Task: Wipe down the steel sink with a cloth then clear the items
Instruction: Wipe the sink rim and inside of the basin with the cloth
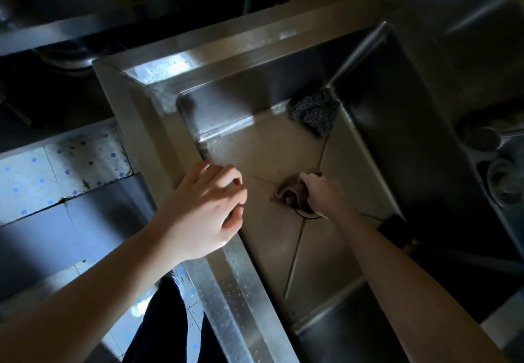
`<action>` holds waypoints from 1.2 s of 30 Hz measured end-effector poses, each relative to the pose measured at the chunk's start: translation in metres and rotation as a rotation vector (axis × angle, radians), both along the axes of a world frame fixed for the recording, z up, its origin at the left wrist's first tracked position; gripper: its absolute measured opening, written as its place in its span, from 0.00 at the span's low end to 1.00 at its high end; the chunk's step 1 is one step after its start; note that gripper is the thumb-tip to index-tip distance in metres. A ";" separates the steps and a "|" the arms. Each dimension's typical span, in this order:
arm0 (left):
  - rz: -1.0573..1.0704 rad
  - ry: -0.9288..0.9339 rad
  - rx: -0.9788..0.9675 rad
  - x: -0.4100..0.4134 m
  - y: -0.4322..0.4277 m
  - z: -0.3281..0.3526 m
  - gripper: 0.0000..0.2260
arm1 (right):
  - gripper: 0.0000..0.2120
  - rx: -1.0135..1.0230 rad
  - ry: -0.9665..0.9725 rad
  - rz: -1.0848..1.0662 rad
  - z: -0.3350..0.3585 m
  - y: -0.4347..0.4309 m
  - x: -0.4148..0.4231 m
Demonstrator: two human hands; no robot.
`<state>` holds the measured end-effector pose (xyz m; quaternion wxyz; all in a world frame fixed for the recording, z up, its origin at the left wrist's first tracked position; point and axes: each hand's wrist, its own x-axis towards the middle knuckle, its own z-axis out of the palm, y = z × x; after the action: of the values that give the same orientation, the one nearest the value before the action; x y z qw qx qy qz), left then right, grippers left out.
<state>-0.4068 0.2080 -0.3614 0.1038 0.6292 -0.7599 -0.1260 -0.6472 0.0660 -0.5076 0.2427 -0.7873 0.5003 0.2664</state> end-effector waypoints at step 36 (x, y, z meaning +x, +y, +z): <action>0.025 -0.019 -0.013 -0.001 0.000 -0.002 0.05 | 0.12 -0.297 -0.432 -0.990 -0.030 0.045 -0.061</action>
<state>-0.4076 0.2078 -0.3636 0.1022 0.6391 -0.7538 -0.1137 -0.7080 0.1107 -0.5380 0.3222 -0.5209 0.7813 -0.1201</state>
